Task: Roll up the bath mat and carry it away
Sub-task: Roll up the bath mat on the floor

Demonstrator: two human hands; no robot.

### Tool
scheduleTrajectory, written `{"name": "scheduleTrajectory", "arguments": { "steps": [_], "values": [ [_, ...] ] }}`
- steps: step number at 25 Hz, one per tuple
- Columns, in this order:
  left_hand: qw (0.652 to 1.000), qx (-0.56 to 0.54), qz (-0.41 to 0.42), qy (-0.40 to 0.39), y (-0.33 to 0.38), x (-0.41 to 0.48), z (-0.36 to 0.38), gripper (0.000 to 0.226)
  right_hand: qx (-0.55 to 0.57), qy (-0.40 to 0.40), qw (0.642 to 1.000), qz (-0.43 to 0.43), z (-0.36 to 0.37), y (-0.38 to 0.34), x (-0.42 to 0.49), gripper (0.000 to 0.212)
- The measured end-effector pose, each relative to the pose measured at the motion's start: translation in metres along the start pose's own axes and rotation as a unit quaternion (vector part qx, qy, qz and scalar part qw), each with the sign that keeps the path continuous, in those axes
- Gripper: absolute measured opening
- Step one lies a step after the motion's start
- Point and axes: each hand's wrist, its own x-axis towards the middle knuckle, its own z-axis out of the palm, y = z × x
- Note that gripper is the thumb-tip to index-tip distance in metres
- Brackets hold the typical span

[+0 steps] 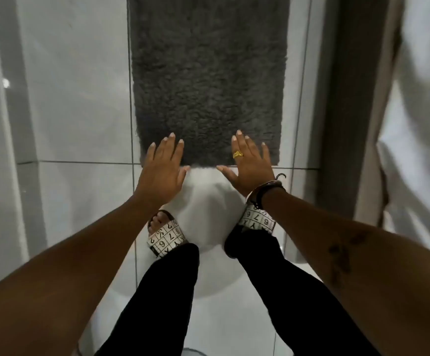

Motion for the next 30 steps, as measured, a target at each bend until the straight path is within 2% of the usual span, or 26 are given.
{"name": "scheduleTrajectory", "arguments": {
  "steps": [5,8,10,12,15,17,18,20,22,24,26,28,30],
  "values": [
    [0.997,0.052,0.021,-0.052,-0.041,0.060,0.139,0.074,-0.060,-0.052,0.996,0.030,0.128,0.061,0.082,0.089],
    [0.991,0.094,0.061,-0.073,-0.053,0.071,0.187,0.088,-0.097,-0.045,0.994,0.004,0.168,0.089,0.096,0.097],
    [0.989,0.129,0.054,-0.049,-0.060,0.073,0.184,0.085,-0.121,0.023,0.992,-0.032,0.165,0.096,0.096,0.096],
    [0.988,0.139,0.073,-0.008,-0.061,0.072,0.179,0.074,-0.144,0.057,0.986,-0.068,0.163,0.100,0.094,0.088],
    [0.978,0.173,0.118,0.017,-0.070,0.099,0.186,0.050,-0.169,0.128,0.972,-0.100,0.173,0.108,0.119,0.052],
    [0.977,0.162,0.136,0.038,-0.067,0.112,0.178,0.044,-0.134,0.160,0.974,-0.090,0.167,0.102,0.129,0.024],
    [0.975,0.165,0.138,0.060,-0.063,0.118,0.172,0.040,-0.098,0.151,0.980,-0.079,0.158,0.100,0.134,0.019],
    [0.965,0.181,0.125,0.145,-0.049,0.126,0.165,0.044,-0.069,0.146,0.983,-0.089,0.141,0.098,0.145,0.015],
    [0.949,0.169,0.158,0.213,-0.033,0.130,0.167,0.052,-0.069,0.149,0.983,-0.086,0.123,0.099,0.160,0.017],
    [0.952,0.166,0.191,0.175,-0.020,0.130,0.177,0.061,-0.063,0.159,0.984,-0.044,0.109,0.101,0.177,0.025],
    [0.973,0.161,0.125,0.108,-0.021,0.138,0.182,0.072,-0.049,0.167,0.985,0.012,0.100,0.099,0.193,0.027],
    [0.982,0.143,0.071,0.097,-0.027,0.158,0.180,0.074,-0.023,0.178,0.982,0.058,0.092,0.093,0.203,0.028],
    [0.981,0.135,0.093,0.100,-0.032,0.182,0.176,0.070,0.020,0.196,0.978,0.067,0.090,0.082,0.201,0.037]
  ]
}}
